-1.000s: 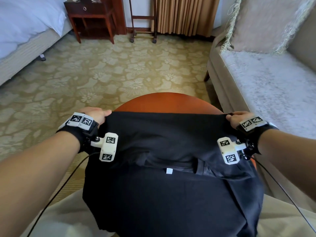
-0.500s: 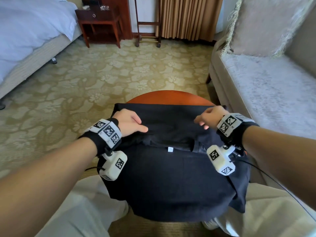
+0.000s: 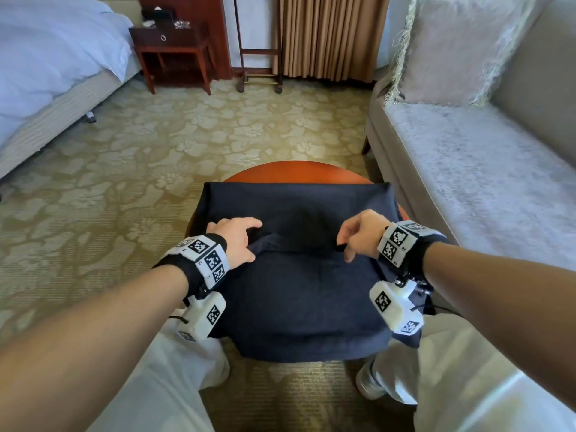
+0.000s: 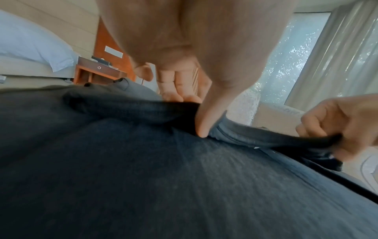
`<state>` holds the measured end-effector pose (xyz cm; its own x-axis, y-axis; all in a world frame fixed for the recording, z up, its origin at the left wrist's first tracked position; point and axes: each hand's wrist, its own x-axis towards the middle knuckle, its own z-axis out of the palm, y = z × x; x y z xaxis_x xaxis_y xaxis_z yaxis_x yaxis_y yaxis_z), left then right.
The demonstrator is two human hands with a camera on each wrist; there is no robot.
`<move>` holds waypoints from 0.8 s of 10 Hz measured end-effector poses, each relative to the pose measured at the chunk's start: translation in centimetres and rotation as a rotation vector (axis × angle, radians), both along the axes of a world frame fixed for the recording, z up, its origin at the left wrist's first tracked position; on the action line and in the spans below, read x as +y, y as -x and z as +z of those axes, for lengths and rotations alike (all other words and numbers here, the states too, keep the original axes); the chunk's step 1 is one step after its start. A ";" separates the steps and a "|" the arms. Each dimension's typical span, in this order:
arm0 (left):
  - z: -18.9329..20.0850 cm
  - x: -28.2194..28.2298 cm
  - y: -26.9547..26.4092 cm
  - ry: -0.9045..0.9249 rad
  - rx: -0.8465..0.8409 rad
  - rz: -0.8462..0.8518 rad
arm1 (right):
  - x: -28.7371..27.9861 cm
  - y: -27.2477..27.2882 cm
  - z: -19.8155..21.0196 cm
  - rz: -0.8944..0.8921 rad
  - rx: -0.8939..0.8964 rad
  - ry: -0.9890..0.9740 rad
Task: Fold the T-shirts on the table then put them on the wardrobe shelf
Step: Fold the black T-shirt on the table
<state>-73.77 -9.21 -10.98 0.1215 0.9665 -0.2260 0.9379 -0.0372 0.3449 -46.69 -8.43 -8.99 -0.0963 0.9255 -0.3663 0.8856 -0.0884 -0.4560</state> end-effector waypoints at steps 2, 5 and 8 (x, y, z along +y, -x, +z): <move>-0.1 -1.7 0.3 0.015 0.053 -0.117 | -3.0 -0.5 0.4 0.128 -0.137 0.209; 0.5 -3.7 1.0 -0.096 -0.031 0.105 | -3.9 -4.3 -0.4 -0.415 -0.195 0.088; -4.9 -5.1 5.6 0.150 -0.767 0.981 | -5.6 -6.7 -5.0 -0.416 -0.385 0.484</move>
